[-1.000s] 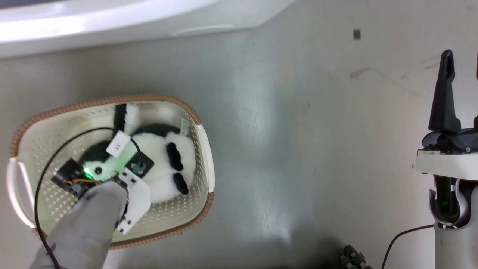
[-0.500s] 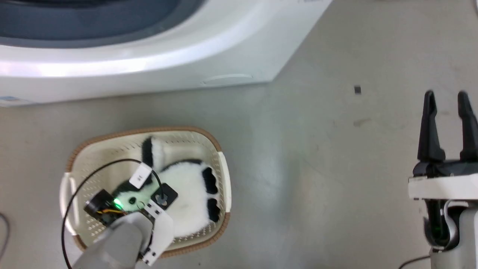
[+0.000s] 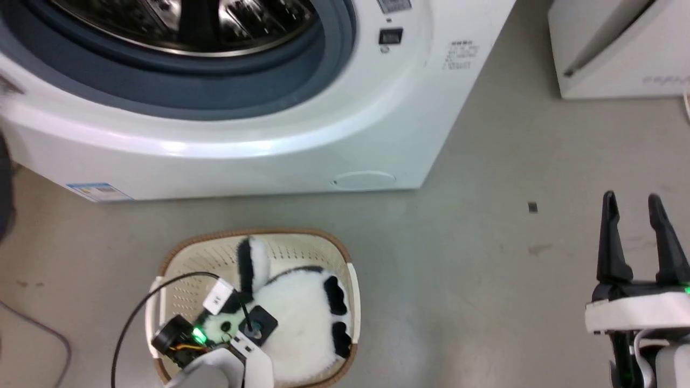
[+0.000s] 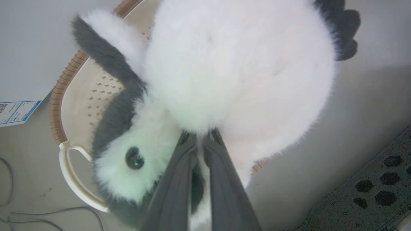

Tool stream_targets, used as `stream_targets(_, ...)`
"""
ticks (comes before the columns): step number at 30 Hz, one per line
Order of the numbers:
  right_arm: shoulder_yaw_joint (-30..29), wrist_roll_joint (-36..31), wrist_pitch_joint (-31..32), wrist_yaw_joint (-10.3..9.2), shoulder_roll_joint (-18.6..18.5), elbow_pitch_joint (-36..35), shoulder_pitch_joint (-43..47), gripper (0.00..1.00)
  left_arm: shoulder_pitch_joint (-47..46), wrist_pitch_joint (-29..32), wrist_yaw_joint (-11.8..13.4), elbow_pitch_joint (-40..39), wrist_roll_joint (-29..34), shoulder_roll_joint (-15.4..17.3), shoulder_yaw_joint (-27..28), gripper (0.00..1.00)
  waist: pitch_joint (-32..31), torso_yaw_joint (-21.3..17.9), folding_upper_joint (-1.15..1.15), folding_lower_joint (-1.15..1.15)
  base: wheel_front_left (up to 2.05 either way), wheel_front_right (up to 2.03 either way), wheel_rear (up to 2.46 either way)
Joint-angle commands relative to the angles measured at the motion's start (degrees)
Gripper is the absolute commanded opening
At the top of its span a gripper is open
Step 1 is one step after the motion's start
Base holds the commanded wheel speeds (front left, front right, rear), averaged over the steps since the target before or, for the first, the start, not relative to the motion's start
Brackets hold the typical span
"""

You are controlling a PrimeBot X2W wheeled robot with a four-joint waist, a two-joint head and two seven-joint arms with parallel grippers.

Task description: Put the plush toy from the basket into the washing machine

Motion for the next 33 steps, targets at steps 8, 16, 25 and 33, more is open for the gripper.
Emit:
stream_targets(8,-0.85,-0.32,-0.26,-0.04,-0.06,1.15,3.97,1.00,2.43,-2.77,0.31,-0.57,-1.65,-1.61,0.23,0.00,-7.29,3.24,0.00,0.01,0.00,0.00,0.00)
stream_targets(16,-1.88,-0.07,-0.26,-0.04,-0.06,1.94,6.73,1.00,4.08,-3.35,1.97,-6.93,-3.66,-1.71,1.59,0.00,-11.74,5.41,0.00,0.01,0.00,0.00,0.00)
stream_targets(25,-2.34,0.16,-0.26,-0.04,-0.06,2.22,8.51,1.00,7.27,-3.37,4.15,-16.54,-4.56,0.14,3.20,0.00,-14.68,7.38,0.00,0.01,0.00,0.00,0.00)
stream_targets(33,-2.64,0.41,-0.26,-0.04,-0.06,2.42,9.69,1.00,10.22,-3.37,7.10,-27.09,-5.11,2.38,5.84,0.00,-16.84,8.66,0.00,0.01,0.00,0.00,0.00)
